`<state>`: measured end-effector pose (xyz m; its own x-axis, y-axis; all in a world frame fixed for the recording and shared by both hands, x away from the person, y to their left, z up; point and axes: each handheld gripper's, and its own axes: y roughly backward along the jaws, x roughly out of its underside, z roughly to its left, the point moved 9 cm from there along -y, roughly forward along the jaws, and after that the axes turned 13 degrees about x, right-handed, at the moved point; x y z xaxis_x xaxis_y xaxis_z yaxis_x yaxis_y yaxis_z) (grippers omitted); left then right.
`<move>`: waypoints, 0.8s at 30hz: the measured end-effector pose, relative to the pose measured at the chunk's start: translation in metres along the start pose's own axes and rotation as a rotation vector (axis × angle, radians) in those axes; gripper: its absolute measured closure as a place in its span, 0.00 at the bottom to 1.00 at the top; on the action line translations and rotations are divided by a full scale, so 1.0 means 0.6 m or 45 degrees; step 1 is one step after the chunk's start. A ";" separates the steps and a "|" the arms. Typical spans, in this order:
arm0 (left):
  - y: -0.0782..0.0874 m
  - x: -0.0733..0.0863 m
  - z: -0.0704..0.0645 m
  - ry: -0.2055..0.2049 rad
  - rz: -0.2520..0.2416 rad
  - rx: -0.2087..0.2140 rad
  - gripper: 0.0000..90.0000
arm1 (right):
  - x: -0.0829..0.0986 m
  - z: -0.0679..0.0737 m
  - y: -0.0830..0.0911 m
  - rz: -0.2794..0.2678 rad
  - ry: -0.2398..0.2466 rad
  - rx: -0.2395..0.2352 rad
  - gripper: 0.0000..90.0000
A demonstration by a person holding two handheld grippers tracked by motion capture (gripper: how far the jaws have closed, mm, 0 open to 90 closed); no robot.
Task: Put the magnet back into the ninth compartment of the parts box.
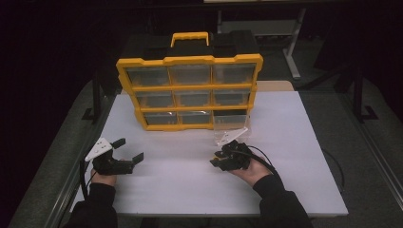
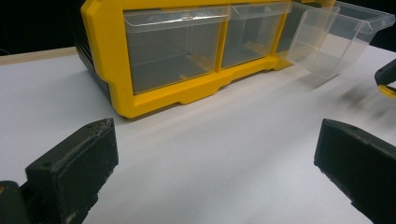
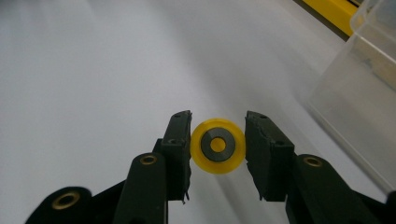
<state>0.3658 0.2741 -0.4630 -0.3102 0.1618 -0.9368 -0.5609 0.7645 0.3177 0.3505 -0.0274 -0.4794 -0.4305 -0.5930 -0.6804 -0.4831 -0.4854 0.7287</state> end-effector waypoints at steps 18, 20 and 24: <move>-0.003 0.000 -0.003 -0.011 0.012 0.013 0.00 | -0.023 -0.006 0.024 -0.055 -0.038 -0.033 0.67; -0.003 0.000 -0.003 -0.010 0.011 0.013 0.00 | -0.026 -0.009 0.027 -0.057 -0.047 -0.029 0.67; -0.003 0.000 -0.003 -0.008 0.008 0.013 0.00 | -0.034 -0.013 0.033 -0.063 -0.040 -0.023 0.67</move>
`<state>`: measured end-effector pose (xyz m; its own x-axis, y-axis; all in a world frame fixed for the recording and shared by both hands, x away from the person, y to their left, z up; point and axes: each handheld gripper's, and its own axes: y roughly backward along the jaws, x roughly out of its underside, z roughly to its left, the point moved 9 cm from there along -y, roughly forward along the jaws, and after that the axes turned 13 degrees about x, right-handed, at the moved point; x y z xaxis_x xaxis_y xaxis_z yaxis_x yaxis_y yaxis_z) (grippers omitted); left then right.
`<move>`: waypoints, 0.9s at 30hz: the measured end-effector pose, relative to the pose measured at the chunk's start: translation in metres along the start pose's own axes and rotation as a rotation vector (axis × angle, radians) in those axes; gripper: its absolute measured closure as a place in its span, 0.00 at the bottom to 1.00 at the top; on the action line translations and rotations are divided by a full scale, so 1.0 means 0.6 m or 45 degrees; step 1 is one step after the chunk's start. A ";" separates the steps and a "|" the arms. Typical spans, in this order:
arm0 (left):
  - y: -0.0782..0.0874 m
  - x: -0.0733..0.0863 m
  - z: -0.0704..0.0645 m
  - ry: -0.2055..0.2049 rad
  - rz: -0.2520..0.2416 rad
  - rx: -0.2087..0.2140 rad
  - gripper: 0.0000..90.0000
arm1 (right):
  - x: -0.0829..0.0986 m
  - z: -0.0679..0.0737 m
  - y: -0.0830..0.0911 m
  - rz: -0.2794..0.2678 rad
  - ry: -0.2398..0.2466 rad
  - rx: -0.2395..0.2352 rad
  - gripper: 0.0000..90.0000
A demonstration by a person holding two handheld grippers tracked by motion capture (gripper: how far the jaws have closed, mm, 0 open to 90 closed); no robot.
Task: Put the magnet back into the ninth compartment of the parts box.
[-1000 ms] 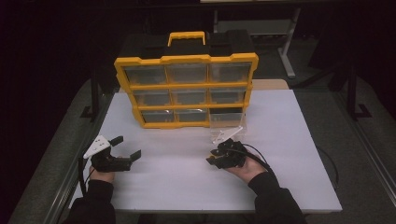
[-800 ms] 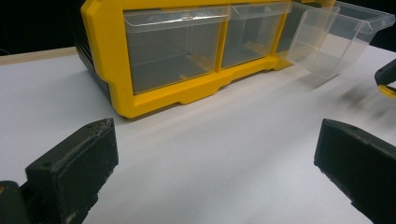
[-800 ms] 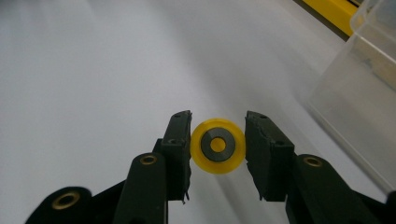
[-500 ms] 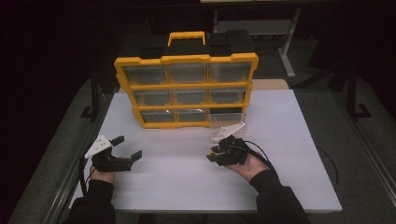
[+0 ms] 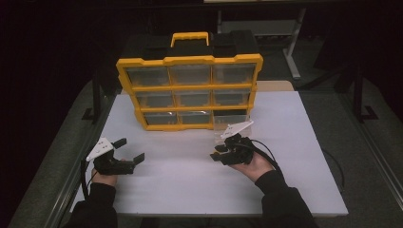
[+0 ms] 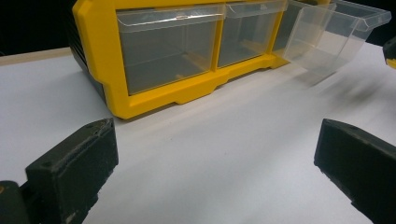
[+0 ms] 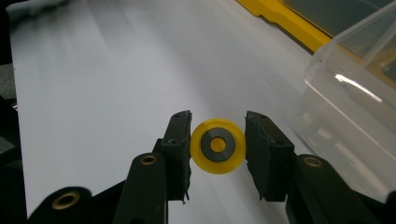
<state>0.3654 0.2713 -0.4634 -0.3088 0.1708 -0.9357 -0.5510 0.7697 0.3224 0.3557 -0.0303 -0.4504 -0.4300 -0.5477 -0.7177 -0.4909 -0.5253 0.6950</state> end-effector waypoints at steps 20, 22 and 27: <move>-0.001 0.000 0.000 -0.005 0.005 0.002 0.00 | -0.023 -0.025 0.019 0.025 0.042 0.050 0.67; -0.002 0.001 0.000 -0.004 0.005 0.002 0.00 | -0.027 -0.031 0.020 0.021 0.039 0.055 0.67; -0.002 0.000 0.000 -0.003 0.004 0.001 0.00 | -0.034 -0.040 0.027 0.024 0.044 0.067 0.67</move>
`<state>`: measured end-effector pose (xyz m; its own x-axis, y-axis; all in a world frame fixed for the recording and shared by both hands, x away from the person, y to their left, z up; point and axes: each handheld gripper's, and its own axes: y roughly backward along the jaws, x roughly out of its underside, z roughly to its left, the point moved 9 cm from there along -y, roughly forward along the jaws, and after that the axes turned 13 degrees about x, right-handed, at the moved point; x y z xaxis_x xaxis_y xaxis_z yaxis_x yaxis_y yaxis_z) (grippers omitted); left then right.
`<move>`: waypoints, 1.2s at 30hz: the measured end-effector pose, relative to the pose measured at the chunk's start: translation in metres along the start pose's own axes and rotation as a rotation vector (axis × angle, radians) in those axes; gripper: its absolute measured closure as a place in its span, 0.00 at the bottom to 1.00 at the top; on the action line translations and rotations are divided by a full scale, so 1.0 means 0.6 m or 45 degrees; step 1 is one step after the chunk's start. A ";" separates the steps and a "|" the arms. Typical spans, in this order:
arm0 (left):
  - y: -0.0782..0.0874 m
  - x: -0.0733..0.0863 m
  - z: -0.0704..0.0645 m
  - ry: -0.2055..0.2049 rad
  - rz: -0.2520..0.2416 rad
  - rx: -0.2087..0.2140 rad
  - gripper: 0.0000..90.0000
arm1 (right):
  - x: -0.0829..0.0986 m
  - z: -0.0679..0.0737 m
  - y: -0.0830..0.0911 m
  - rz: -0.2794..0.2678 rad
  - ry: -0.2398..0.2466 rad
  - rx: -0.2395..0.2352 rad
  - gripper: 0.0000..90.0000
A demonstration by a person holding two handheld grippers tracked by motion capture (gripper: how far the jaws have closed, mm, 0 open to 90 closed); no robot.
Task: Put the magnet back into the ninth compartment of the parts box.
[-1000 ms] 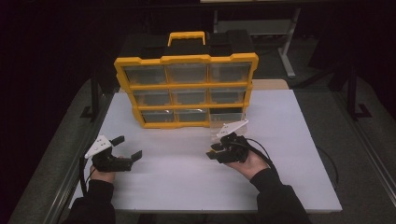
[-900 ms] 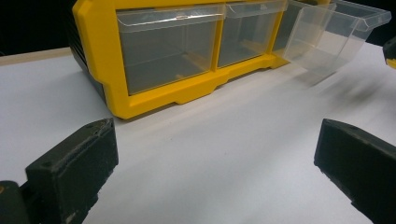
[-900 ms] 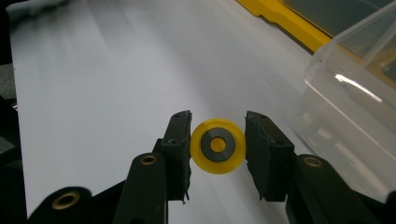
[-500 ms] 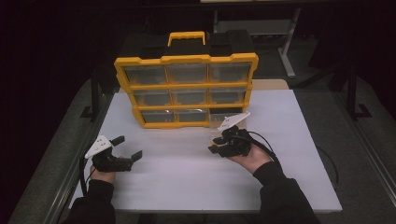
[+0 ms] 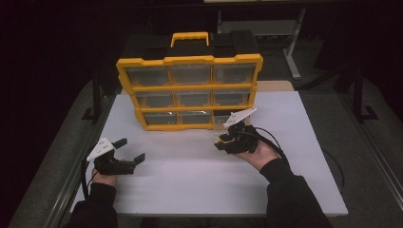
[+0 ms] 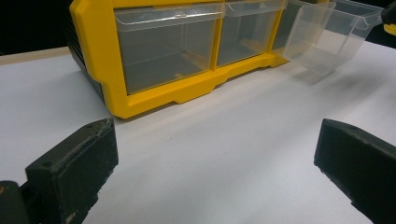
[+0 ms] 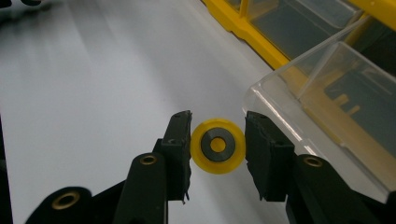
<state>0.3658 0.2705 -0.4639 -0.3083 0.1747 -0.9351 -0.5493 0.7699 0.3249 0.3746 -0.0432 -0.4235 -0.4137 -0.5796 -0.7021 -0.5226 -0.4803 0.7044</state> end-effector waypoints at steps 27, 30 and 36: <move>0.000 0.000 0.003 -0.004 0.001 -0.013 0.00 | -0.034 -0.048 0.019 0.011 0.027 0.089 0.67; 0.001 0.000 0.003 -0.003 -0.001 -0.015 0.00 | -0.038 -0.054 0.018 0.011 0.024 0.094 0.67; 0.002 -0.002 0.003 -0.009 -0.005 -0.020 0.00 | -0.043 -0.066 0.014 0.027 0.020 0.112 0.67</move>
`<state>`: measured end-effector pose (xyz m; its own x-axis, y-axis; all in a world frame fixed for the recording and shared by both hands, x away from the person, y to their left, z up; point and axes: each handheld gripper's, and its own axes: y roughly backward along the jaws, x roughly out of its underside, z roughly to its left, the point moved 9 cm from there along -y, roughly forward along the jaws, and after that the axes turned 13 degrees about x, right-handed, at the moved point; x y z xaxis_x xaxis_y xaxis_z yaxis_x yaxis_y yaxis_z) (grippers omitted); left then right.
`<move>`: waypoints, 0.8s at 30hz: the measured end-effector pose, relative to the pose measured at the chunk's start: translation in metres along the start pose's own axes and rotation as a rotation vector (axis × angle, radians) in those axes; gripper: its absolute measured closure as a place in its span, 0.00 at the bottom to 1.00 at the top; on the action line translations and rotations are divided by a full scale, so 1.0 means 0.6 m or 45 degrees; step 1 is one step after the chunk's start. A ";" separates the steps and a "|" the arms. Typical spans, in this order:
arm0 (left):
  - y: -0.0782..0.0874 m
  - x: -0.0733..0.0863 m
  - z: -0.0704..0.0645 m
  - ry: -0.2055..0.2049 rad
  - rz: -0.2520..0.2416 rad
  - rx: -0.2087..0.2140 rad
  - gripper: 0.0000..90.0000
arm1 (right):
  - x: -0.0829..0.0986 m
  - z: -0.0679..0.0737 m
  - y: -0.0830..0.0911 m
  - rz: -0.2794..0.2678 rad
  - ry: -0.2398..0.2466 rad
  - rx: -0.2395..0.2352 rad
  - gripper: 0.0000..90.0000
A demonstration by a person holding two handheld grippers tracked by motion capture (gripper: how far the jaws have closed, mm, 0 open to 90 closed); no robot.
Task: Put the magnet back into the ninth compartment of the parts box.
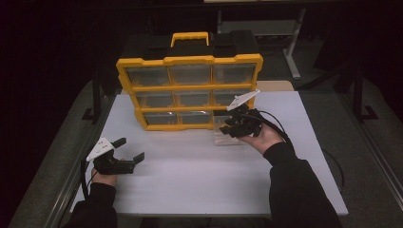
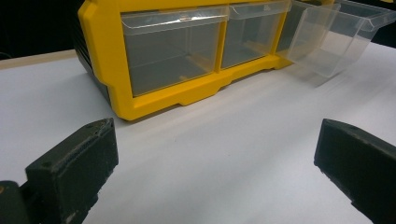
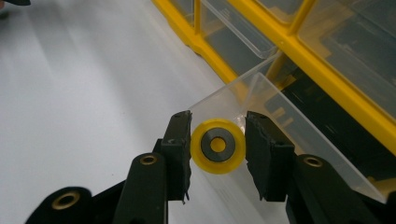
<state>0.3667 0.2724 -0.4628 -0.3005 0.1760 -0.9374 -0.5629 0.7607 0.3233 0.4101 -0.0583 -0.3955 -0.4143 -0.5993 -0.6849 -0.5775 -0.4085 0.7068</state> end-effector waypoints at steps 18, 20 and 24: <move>0.000 0.000 0.001 -0.007 0.002 -0.006 0.00 | -0.012 -0.025 -0.020 0.025 -0.021 0.049 0.67; 0.000 0.000 0.001 -0.006 0.001 -0.005 0.00 | -0.011 -0.025 -0.022 0.028 -0.019 0.053 0.67; -0.001 0.000 0.000 -0.007 0.001 -0.002 0.00 | -0.010 -0.029 -0.027 0.037 -0.024 0.060 0.67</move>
<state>0.3671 0.2722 -0.4629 -0.2970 0.1801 -0.9377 -0.5641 0.7593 0.3245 0.4342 -0.0603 -0.3997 -0.4444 -0.5975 -0.6674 -0.5970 -0.3580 0.7180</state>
